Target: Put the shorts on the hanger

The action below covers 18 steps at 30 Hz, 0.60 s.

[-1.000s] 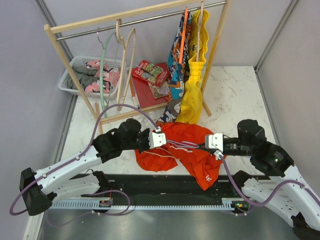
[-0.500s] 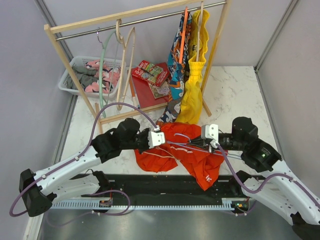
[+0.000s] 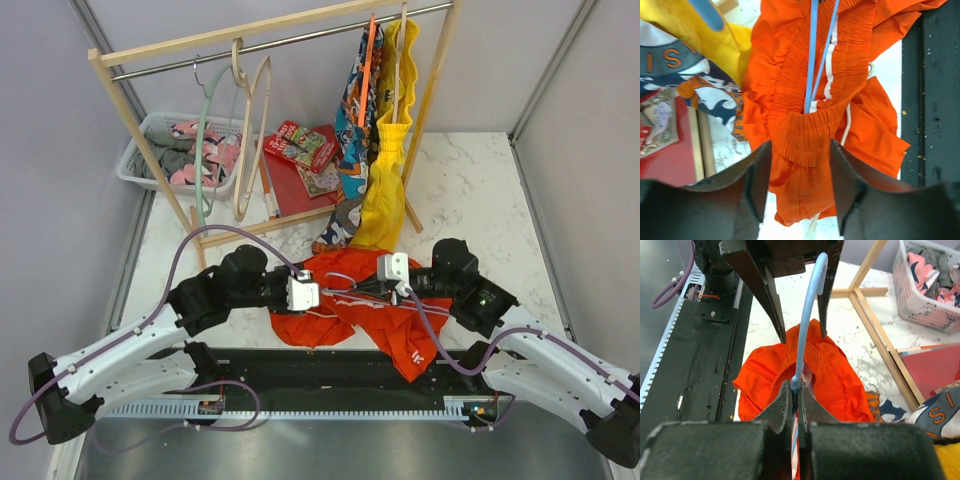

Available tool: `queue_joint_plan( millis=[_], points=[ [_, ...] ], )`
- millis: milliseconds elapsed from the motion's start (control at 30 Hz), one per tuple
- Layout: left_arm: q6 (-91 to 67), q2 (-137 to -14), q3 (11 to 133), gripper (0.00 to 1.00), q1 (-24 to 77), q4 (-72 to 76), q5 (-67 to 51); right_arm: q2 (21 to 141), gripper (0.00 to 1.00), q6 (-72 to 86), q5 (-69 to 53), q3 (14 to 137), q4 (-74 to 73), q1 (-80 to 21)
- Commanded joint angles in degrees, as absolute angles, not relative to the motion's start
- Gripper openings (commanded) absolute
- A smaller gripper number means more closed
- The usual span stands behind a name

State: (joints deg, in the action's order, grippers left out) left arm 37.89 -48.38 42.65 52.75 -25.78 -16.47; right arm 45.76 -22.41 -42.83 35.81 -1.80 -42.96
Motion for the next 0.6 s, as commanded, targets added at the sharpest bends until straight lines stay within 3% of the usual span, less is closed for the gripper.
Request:
queue_joint_plan(
  millis=[0, 267, 433, 467, 567],
  points=[
    [40.4, -45.8, 41.1, 0.63, 52.6, -25.6, -15.1, 45.9, 0.0, -23.6, -45.8, 34.6, 6.9, -43.6],
    [39.9, -52.1, 39.5, 0.68, 52.6, -19.4, -17.4, 47.2, 0.0, -28.4, -47.5, 34.4, 7.6, -44.2],
    [37.4, -57.7, 41.7, 0.59, 52.7, -16.7, -20.9, 48.4, 0.0, -31.8, -47.6, 35.9, 6.3, -45.4],
    [37.0, -58.6, 42.0, 0.55, 52.8, -16.5, -21.4, 48.8, 0.0, -32.3, -47.5, 36.6, 6.0, -45.5],
    [34.9, -58.7, 42.3, 0.02, 52.6, -16.3, -20.1, 48.0, 0.04, -33.7, -44.1, 39.1, 2.3, -45.6]
  ],
)
